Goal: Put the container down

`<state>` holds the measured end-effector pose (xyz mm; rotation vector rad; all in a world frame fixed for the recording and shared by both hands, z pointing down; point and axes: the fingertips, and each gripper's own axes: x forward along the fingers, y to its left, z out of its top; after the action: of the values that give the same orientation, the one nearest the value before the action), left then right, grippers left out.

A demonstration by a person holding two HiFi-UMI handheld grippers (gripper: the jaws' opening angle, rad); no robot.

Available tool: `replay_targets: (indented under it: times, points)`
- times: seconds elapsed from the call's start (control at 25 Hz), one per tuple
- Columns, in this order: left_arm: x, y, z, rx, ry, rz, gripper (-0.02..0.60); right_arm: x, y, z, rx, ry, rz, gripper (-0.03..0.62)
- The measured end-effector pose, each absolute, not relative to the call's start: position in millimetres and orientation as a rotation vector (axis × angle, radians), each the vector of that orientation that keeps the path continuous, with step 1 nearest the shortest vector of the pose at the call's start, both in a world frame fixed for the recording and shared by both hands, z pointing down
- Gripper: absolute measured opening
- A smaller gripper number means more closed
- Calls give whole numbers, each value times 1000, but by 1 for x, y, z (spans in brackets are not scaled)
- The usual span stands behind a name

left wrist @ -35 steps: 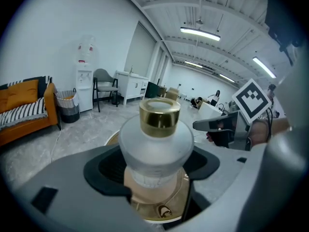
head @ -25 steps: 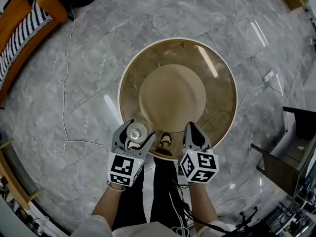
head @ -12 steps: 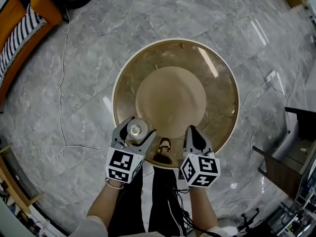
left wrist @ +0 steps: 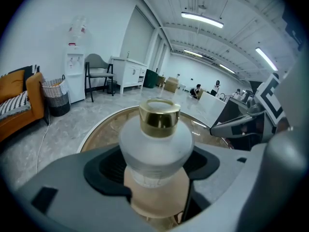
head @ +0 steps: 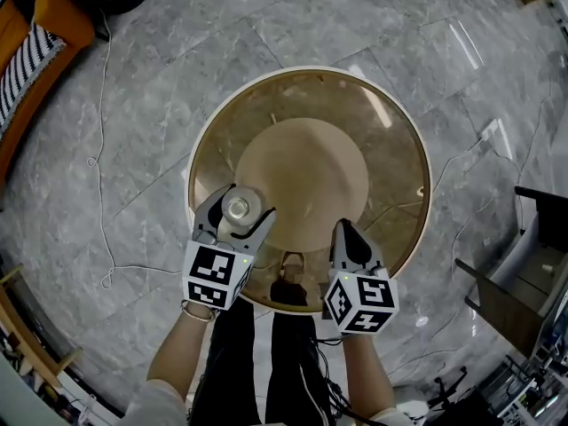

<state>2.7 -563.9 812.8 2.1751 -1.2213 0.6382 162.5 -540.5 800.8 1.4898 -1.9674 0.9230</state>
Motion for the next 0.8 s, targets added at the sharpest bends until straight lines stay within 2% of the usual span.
replay_targets:
  times: [0.8]
  points:
    - [18,-630,859,2210,-1237,734,337,182,-572,837,1458,-1923,956,23]
